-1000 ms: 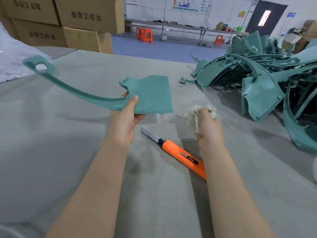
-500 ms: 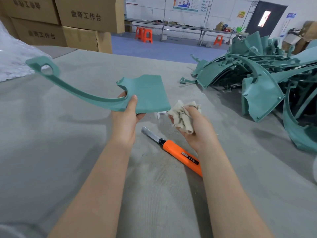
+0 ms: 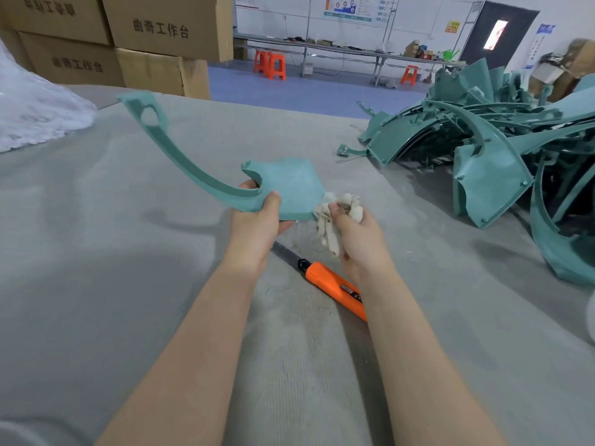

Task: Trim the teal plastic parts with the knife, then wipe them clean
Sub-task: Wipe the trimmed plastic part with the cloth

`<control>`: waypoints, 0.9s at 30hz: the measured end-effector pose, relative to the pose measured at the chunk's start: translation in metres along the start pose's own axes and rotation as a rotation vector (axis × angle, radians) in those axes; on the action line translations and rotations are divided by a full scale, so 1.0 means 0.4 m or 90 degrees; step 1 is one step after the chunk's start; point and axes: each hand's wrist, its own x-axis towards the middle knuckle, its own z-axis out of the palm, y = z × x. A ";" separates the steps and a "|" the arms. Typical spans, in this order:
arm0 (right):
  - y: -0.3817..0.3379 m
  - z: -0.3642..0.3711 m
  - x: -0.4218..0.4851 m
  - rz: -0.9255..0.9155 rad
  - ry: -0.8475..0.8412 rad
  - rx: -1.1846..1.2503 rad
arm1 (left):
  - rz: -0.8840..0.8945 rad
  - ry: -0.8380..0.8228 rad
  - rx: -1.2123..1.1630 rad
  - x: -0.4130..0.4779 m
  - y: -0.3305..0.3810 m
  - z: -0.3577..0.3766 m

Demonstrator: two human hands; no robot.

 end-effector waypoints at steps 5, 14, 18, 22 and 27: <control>-0.008 -0.009 0.005 -0.037 0.064 0.027 | -0.007 -0.036 -0.004 -0.007 0.016 0.009; -0.022 -0.034 0.010 0.135 0.150 0.350 | 0.065 -0.072 -0.006 -0.019 0.003 0.024; -0.016 0.010 0.003 0.152 0.001 0.314 | 0.074 -0.289 0.179 -0.018 -0.014 0.010; -0.017 -0.038 0.019 0.141 0.096 0.352 | -0.078 -0.434 0.103 -0.001 0.000 -0.010; -0.010 -0.055 0.020 -0.015 0.116 0.164 | -0.227 -0.313 -0.069 0.000 0.009 0.001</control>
